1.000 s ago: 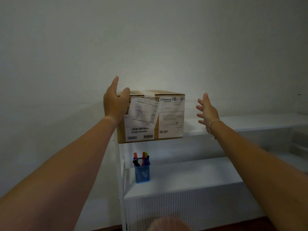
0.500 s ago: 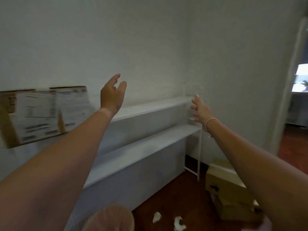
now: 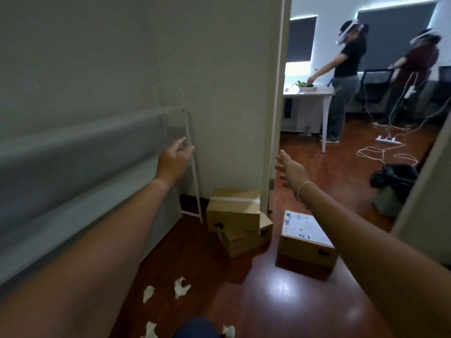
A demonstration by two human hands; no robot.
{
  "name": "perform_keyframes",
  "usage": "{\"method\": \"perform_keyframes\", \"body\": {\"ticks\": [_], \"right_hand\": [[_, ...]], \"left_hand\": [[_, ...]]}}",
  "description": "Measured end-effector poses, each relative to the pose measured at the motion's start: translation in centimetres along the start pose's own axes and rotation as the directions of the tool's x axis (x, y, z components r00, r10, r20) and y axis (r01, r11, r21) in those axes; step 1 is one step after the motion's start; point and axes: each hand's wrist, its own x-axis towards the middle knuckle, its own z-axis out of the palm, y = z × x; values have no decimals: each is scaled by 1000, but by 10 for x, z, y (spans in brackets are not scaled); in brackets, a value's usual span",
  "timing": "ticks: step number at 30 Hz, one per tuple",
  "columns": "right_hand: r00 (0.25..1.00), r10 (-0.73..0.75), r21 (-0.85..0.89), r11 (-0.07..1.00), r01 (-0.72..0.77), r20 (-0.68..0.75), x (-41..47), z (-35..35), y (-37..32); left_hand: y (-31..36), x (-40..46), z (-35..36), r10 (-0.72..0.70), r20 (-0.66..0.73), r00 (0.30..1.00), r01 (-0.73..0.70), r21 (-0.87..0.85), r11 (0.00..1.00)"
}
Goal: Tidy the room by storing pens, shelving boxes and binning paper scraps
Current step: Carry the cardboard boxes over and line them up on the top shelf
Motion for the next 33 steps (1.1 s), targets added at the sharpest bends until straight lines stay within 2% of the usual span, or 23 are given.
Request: {"method": "perform_keyframes", "body": {"ticks": [6,11,16,20,27,33], "right_hand": [[992,124,-74,990,-122,10,17,-6,67],[962,272,-134,953,-270,-1,52,17,141],[947,322,-177,931,-319,-9,90,37,213],[925,379,-190,908,-373,0,110,41,242],[933,360,-212,910,-357,-25,162,42,215],[961,275,-239,932,-272,-21,204,42,173]], "left_hand": [[-56,8,55,-128,122,984,133,-31,991],[-136,21,95,-270,183,945,274,2,962],[-205,33,135,-382,238,893,380,53,923],[-229,42,159,-420,291,860,425,50,904],[-211,83,176,-433,278,858,445,20,895],[-190,110,186,-425,280,861,453,-42,891]]}}
